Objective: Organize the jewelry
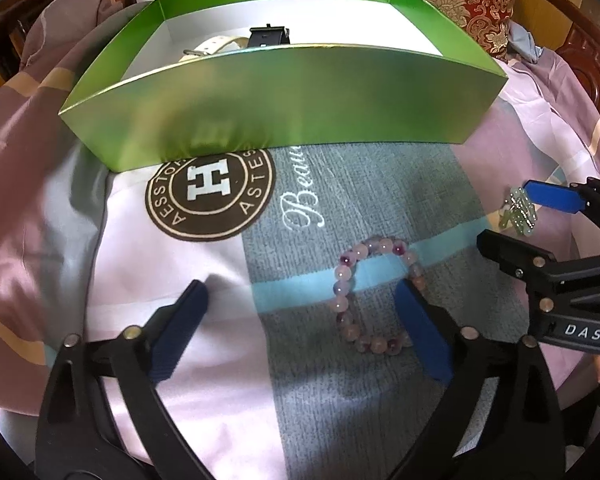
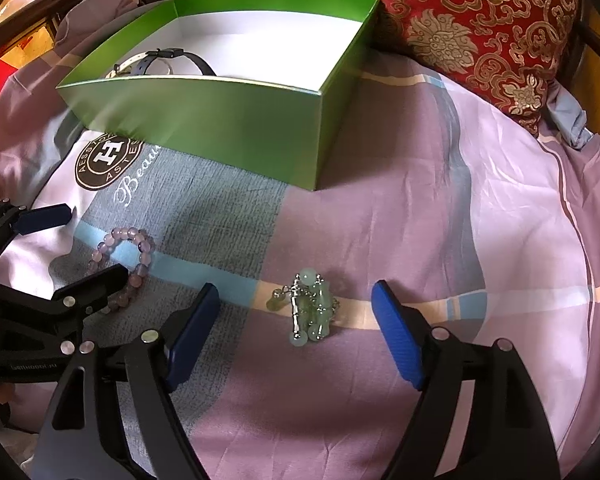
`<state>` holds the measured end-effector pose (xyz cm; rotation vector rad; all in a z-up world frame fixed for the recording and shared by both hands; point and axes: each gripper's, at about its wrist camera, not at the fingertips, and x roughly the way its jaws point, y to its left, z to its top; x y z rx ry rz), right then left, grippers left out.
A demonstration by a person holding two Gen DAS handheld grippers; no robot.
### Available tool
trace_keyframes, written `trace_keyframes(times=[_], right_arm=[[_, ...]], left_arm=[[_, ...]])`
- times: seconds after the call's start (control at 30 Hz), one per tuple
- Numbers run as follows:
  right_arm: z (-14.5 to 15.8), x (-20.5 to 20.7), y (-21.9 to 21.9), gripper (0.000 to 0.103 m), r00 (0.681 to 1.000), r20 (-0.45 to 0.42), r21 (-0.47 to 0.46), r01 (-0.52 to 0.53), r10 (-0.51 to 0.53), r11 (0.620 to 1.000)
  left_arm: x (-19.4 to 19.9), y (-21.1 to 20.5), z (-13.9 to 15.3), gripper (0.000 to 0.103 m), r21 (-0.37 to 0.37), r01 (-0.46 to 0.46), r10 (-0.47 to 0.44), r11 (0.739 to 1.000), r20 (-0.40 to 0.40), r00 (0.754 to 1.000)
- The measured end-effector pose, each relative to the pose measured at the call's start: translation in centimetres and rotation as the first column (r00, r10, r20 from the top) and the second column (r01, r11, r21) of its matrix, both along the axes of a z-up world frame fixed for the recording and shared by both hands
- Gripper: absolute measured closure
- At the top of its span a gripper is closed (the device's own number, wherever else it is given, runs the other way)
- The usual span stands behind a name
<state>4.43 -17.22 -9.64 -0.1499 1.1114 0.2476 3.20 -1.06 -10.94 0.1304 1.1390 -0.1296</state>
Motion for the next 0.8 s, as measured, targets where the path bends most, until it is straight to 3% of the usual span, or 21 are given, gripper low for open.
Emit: trace_keyframes(times=[0.8], right_arm=[[-0.62,0.75,0.59,0.012,0.999,0.029,-0.020,0.033,-0.032,0.999]], left_arm=[[1.03,-0.48,-0.44,0.002,0.011,0.003,-0.003,1.000,-0.002,1.000]])
